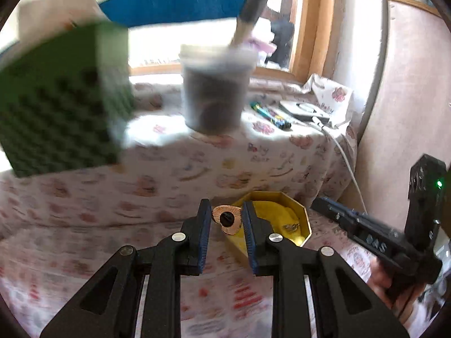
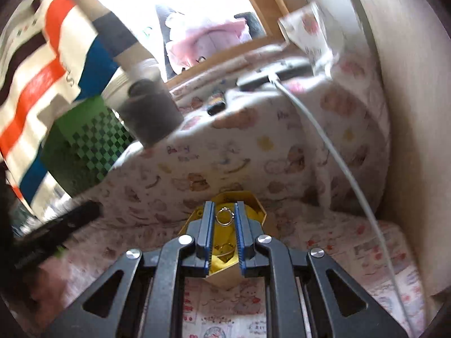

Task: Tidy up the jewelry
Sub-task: 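Carry both items over the yellow-lined box and open both tools, then withdraw both tools from the box back over the table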

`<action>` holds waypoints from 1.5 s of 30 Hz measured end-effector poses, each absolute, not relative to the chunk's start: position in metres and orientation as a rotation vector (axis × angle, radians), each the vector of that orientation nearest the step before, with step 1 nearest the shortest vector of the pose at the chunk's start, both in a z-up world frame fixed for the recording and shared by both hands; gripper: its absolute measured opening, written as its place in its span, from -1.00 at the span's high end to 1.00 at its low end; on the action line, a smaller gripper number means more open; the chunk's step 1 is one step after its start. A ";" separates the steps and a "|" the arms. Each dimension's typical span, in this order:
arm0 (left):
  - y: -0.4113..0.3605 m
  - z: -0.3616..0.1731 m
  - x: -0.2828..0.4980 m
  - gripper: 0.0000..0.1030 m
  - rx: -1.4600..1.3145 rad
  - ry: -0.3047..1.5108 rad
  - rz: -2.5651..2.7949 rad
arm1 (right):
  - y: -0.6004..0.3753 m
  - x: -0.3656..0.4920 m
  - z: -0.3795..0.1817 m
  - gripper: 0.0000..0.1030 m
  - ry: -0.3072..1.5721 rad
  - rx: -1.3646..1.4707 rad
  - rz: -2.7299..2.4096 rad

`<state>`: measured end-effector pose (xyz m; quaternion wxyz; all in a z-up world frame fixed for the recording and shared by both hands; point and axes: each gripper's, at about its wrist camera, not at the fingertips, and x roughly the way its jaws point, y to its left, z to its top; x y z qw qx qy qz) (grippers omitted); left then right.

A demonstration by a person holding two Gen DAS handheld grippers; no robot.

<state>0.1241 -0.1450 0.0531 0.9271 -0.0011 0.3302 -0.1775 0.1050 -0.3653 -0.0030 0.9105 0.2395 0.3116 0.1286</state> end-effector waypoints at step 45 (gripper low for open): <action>-0.068 0.076 0.037 -0.92 -0.020 0.371 -0.217 | -0.310 0.062 0.022 -0.63 0.427 0.288 0.157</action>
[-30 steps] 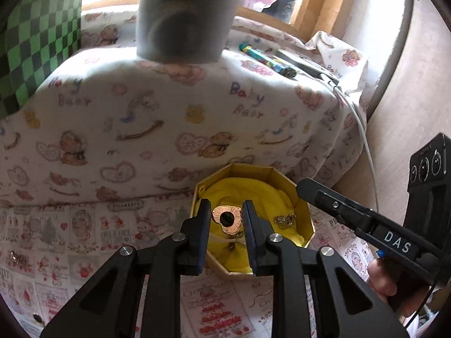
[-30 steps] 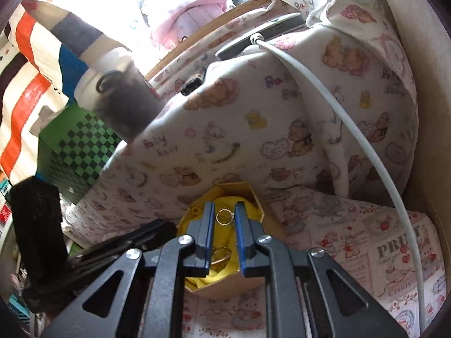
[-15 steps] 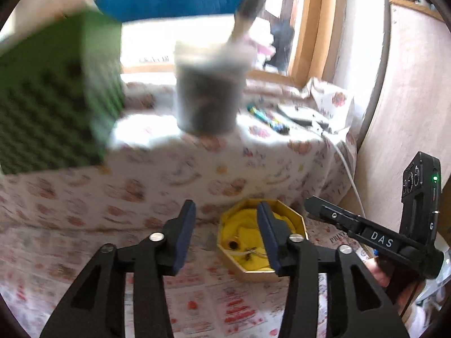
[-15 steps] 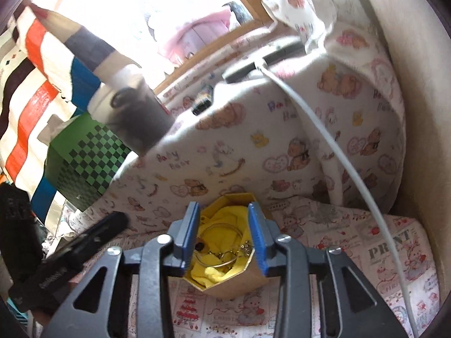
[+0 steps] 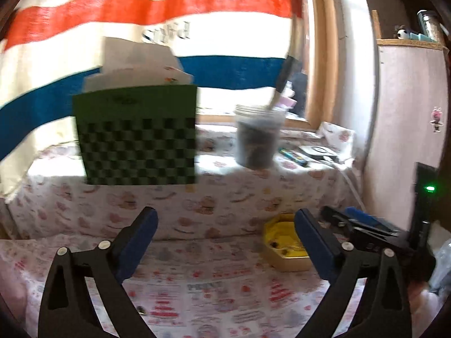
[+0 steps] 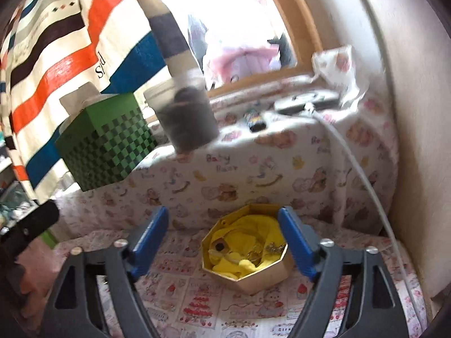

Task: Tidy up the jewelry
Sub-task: 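Withdraw both tools from the box back over the table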

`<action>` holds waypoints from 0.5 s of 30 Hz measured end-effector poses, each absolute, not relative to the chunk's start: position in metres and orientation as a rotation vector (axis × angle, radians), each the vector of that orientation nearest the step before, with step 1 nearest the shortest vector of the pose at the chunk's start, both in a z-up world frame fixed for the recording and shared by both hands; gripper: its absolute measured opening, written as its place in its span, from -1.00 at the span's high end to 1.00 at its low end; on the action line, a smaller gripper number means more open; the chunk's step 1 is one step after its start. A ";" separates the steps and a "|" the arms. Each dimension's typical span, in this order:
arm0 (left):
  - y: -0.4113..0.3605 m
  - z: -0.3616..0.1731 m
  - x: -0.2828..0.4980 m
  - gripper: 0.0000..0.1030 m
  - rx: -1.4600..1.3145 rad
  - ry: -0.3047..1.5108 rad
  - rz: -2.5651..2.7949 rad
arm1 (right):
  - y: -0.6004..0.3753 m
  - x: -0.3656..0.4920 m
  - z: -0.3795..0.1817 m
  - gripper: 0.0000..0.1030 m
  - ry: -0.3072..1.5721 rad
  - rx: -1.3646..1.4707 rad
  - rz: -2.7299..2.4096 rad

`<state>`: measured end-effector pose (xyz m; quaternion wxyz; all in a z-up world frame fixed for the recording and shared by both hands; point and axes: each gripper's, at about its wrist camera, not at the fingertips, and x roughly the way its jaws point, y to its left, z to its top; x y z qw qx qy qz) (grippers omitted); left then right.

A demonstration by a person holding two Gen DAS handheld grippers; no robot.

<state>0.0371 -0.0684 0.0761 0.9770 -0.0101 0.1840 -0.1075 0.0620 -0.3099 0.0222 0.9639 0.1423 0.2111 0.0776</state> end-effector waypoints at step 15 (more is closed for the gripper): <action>-0.008 0.033 0.038 -0.99 -0.018 0.395 -0.058 | -0.262 0.038 0.006 -1.00 0.310 0.105 0.024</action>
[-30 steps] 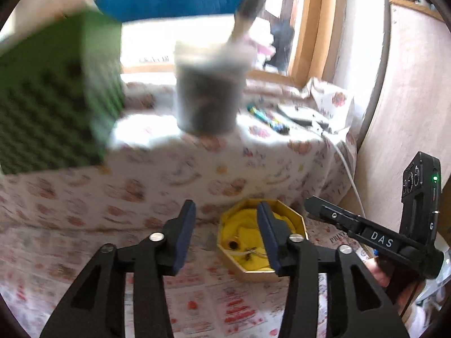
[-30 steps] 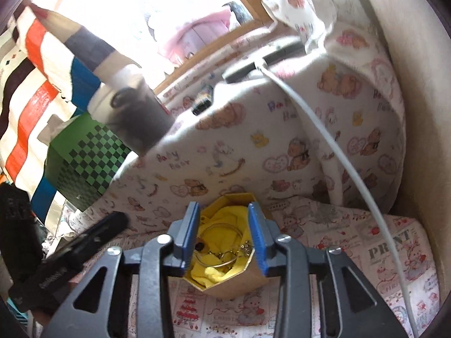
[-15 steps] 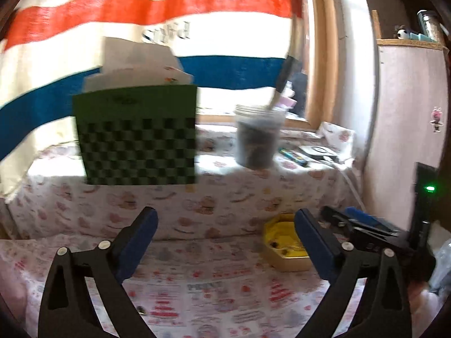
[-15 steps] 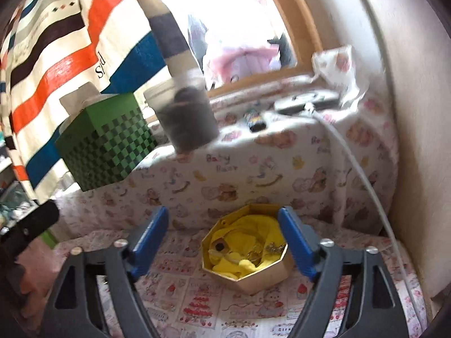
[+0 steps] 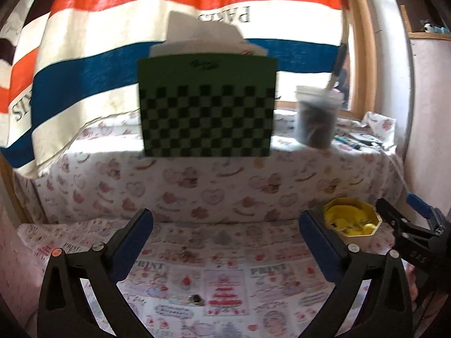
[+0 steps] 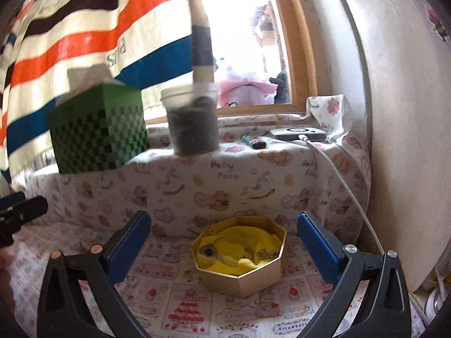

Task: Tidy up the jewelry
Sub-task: 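Withdraw both tools from the box back over the table, then lower the left tool onto the black stud earring and close it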

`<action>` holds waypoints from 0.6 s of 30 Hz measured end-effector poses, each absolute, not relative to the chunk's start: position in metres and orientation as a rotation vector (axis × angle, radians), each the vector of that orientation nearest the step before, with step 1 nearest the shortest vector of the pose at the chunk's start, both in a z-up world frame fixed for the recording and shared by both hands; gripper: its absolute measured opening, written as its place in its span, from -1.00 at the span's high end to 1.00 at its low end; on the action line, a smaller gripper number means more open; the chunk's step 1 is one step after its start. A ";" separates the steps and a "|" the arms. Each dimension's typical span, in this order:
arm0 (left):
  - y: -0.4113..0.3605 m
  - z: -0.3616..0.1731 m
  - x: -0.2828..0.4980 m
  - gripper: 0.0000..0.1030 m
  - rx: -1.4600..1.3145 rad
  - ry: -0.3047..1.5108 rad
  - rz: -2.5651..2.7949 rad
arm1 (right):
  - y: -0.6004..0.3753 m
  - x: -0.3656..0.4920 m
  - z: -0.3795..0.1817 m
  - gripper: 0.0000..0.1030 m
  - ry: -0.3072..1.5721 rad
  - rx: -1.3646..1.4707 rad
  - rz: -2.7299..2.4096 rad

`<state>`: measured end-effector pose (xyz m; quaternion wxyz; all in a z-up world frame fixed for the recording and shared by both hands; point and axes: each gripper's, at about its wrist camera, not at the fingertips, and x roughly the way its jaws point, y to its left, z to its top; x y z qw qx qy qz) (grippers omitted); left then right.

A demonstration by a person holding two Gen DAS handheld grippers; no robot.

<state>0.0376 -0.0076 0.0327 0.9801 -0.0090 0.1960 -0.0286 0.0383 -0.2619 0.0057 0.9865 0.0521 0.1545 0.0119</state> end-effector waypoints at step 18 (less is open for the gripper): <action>0.027 -0.020 0.088 -0.99 -0.028 0.802 0.076 | -0.253 0.041 -0.001 -1.00 0.333 0.065 0.032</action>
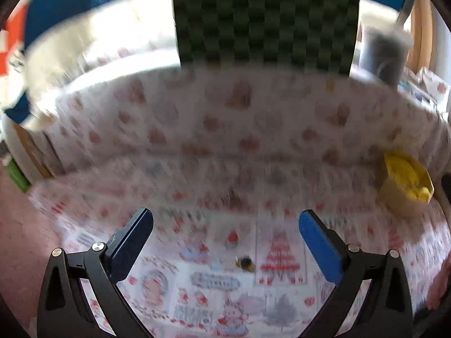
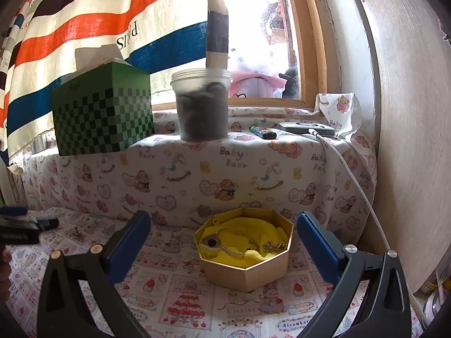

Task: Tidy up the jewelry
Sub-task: 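Lower the left tool onto the black stud earring and close it, then hold the black earring in the left tool while the right tool grasps a small silver earring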

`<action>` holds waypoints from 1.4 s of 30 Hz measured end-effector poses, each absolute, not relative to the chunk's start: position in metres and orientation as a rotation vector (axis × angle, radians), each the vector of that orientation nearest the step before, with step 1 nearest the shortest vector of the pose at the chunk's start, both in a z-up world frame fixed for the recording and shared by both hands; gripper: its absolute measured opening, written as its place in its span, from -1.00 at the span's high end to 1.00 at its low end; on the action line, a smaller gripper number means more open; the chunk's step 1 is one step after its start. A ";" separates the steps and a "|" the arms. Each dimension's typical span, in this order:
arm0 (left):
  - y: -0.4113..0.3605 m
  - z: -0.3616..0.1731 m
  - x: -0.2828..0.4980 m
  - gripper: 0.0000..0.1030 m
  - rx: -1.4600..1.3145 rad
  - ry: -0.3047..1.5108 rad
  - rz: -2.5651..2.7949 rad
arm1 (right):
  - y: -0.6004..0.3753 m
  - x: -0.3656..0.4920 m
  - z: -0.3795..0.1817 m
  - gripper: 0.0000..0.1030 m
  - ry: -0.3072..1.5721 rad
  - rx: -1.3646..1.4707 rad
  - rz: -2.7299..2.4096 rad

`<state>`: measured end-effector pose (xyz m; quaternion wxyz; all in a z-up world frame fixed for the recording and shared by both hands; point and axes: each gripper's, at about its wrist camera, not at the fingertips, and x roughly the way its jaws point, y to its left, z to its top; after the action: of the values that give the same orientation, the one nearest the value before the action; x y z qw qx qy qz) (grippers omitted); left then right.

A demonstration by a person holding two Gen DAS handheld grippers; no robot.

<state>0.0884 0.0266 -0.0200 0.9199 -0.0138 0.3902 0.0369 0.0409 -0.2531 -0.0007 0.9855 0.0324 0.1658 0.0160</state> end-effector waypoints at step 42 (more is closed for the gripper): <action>0.061 0.018 0.067 0.96 -0.134 0.772 0.004 | -0.250 0.049 -0.004 -1.00 0.407 0.090 0.048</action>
<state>0.0671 0.0609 0.0182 0.9242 -0.0651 0.3763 0.0020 0.0493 -0.2502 -0.0040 0.9781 0.0445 0.2021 0.0238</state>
